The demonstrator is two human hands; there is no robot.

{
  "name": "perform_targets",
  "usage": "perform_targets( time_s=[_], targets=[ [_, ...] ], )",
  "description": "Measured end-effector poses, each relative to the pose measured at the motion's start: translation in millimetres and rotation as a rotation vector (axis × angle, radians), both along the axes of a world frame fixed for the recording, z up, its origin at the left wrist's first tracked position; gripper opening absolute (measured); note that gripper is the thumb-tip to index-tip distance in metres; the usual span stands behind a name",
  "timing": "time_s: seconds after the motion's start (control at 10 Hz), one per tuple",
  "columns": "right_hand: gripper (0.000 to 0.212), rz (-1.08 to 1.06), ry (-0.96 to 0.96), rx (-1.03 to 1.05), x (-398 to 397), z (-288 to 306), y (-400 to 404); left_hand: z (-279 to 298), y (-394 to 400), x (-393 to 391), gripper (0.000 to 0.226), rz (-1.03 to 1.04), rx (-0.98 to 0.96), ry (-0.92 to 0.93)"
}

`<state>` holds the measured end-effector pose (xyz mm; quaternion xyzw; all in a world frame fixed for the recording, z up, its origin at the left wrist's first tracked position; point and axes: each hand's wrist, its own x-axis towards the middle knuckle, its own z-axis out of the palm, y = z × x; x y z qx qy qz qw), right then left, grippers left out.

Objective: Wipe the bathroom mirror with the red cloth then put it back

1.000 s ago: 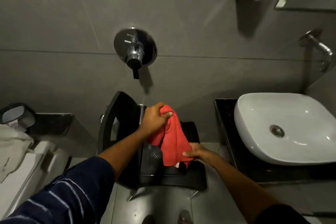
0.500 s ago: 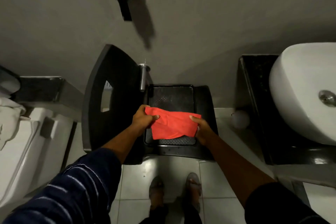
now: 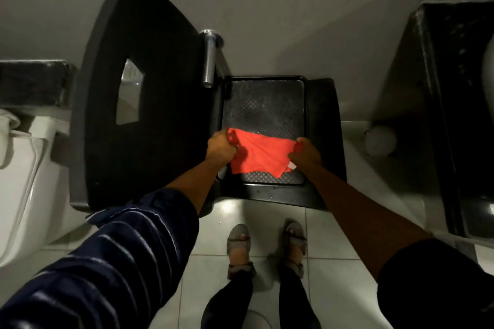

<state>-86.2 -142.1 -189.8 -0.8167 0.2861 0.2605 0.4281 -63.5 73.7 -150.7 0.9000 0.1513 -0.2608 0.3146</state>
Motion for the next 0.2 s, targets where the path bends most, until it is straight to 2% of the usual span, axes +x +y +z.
perform_targets(
  time_s=[0.1,0.2],
  targets=[
    [0.057,0.043,-0.061,-0.105,0.3,22.8,-9.5,18.1,-11.6,1.5,0.048,-0.116,0.018,-0.023],
    [0.055,0.110,-0.157,-0.121,7.6,64.7,-17.4,58.6,-34.5,7.9,0.061,-0.243,0.006,-0.053]
  ],
)
